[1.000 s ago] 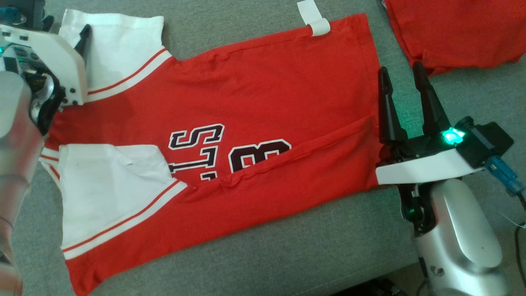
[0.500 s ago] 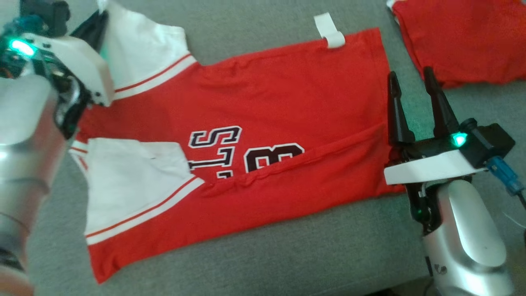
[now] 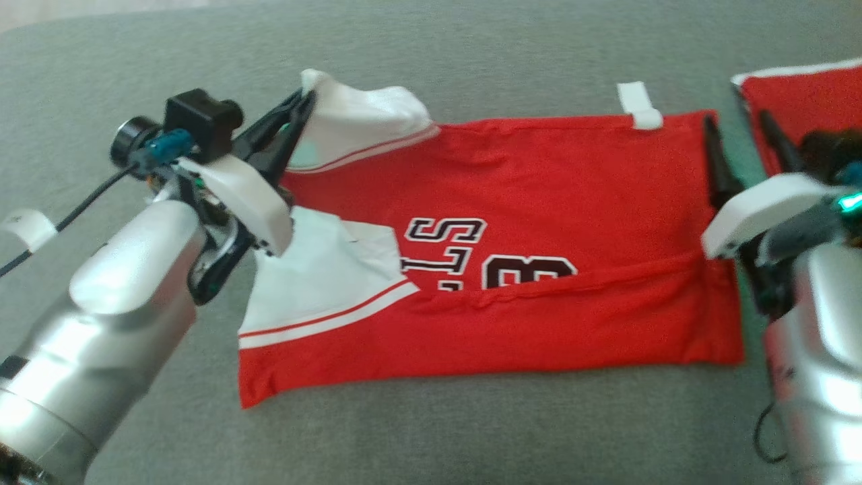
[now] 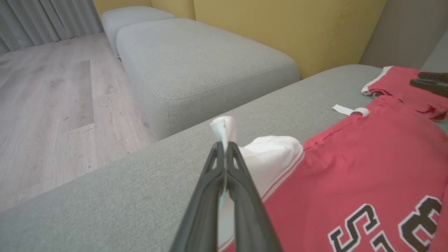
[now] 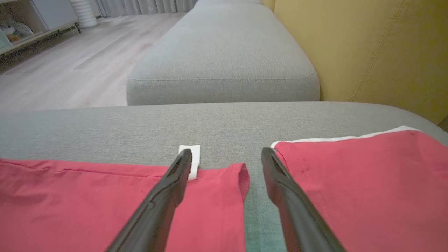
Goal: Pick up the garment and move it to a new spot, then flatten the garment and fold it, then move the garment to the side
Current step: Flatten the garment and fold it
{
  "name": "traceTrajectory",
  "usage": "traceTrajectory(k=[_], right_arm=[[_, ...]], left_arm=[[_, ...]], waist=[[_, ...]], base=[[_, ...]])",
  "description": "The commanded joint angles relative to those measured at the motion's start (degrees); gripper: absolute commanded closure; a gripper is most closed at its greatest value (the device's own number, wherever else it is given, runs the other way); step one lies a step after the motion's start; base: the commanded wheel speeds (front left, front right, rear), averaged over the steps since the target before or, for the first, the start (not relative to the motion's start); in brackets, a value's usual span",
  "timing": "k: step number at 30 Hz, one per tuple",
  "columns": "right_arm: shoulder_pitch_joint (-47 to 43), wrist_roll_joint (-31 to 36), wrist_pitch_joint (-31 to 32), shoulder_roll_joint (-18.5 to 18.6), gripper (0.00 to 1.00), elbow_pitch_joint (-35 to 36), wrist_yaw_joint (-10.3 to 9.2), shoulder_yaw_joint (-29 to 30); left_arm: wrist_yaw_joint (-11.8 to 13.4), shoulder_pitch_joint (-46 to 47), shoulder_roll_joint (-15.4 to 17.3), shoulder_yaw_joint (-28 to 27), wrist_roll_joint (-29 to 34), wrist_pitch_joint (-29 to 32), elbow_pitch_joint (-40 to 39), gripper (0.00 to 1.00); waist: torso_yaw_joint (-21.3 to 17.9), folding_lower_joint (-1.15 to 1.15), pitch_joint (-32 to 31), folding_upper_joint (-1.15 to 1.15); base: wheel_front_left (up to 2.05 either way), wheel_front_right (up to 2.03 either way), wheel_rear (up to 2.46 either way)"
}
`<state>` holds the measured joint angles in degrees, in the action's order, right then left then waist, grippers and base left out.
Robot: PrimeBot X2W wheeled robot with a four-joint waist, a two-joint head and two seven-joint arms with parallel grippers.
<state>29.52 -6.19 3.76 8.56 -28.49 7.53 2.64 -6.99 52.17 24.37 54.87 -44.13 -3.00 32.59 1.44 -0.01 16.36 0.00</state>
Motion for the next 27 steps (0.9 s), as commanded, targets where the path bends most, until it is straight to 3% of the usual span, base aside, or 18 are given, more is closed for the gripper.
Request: traceTrajectory(k=[1, 10, 19, 20, 21, 22, 27], right_arm=[[1.9, -0.5, 0.6, 0.7, 0.0, 1.0, -0.04, -0.6], [10.2, -0.6, 7.4, 5.9, 0.0, -12.9, -0.04, -1.6], [15.2, -3.1, 9.6, 8.1, 0.0, -22.0, -0.04, -9.7], [15.6, -3.6, 10.0, 8.3, 0.41, -22.7, -0.04, -11.1], [16.0, -4.2, 10.0, 8.7, 0.96, -23.2, -0.04, -12.5], [16.4, -4.6, 9.8, 9.1, 1.0, -23.5, -0.04, -14.1], [18.9, -10.0, 6.1, 9.5, 1.0, -23.0, -0.04, -18.5]], left_arm=[[0.4, 1.5, 2.2, -1.8, 0.3, 0.1, -1.8, 1.0], [3.5, 0.1, 3.0, -0.3, 1.4, 2.6, -12.3, 1.0], [5.1, 0.9, 3.9, -0.8, 1.2, 4.1, -15.4, 1.0], [5.3, 1.0, 4.1, -0.9, 1.1, 4.3, -15.2, 1.0], [5.5, 1.0, 4.2, -1.0, 1.0, 4.5, -15.1, 1.0], [5.8, 1.1, 4.3, -1.1, 1.0, 4.7, -14.9, 1.0], [7.1, 2.1, 5.3, -2.6, 0.6, 4.4, -13.4, 1.0]], waist=[[1.3, 0.01, -0.1, 0.0], [3.7, 0.01, 2.5, 0.0], [4.3, 0.01, 4.6, 0.0], [4.3, 0.01, 4.6, 0.0], [4.2, 0.01, 4.6, 0.0], [4.0, 0.01, 4.5, 0.0], [2.6, 0.01, 3.4, 0.0]], base=[[0.0, 0.0, 0.0], [0.0, 0.0, 0.0], [0.0, 0.0, 0.0], [0.0, 0.0, 0.0], [0.0, 0.0, 0.0], [0.0, 0.0, 0.0], [0.0, 0.0, 0.0]])
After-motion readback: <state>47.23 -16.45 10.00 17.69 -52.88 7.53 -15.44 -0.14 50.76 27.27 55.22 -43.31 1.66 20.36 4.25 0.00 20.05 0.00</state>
